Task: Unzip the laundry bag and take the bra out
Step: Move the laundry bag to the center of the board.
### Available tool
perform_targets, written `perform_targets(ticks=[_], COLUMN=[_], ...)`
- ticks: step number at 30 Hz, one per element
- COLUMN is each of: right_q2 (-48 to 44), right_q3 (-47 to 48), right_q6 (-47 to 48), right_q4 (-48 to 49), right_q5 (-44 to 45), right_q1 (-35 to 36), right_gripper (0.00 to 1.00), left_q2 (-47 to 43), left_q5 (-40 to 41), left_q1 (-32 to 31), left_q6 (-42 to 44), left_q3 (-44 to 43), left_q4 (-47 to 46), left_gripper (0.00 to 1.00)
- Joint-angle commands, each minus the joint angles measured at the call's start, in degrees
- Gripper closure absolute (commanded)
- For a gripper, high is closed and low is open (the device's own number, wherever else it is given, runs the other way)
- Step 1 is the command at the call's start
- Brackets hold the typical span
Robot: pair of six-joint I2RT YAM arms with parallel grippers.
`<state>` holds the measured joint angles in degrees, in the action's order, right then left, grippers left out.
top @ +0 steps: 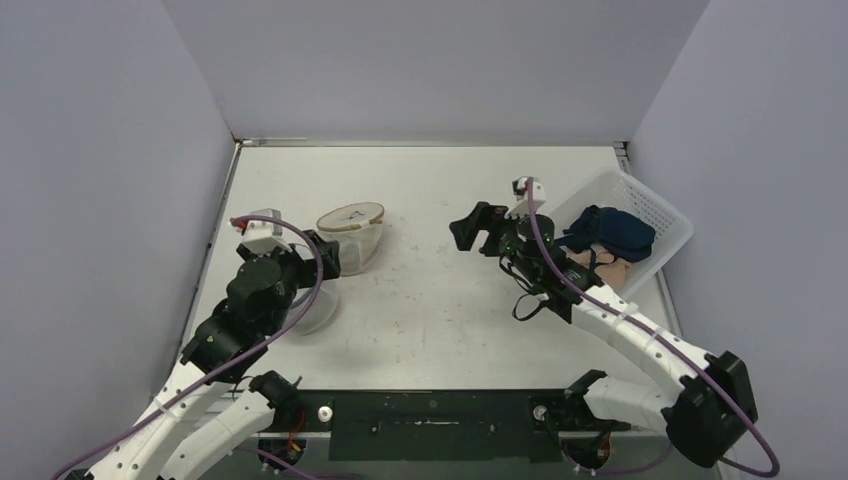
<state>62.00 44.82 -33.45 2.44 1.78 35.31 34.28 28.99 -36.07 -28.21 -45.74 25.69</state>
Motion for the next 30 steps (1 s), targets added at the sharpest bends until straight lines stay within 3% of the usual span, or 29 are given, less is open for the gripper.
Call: perform_targets(ticks=[1,5,12,30], right_q2=[7.52,15.47,30.68,53.31], right_q3=[2.63,4.64,10.74,31.81], right_q6=[-7.35,-11.8,-23.58,-36.29], right_q4=[11.62,17.52,28.39,21.96], right_q5=[-8.6,-10.3,-14.65,-10.11], right_q1=[0.77,3.24,5.73,6.64], right_gripper=[0.02,0.0,0.07,0.2], left_q2=[-2.08,-3.08,-8.88,-10.03], left_q5=[2.11,0.65,-1.96,-1.65], left_q1=[0.02,0.21,0.35,0.39], left_q6=[-6.21,-15.84,-22.32,-22.0], left_q3=[-1.6,-0.92,4.6,5.07], left_q4=[5.4,12.8,13.2,13.14], left_gripper=[0.04,0.04,0.04,0.03])
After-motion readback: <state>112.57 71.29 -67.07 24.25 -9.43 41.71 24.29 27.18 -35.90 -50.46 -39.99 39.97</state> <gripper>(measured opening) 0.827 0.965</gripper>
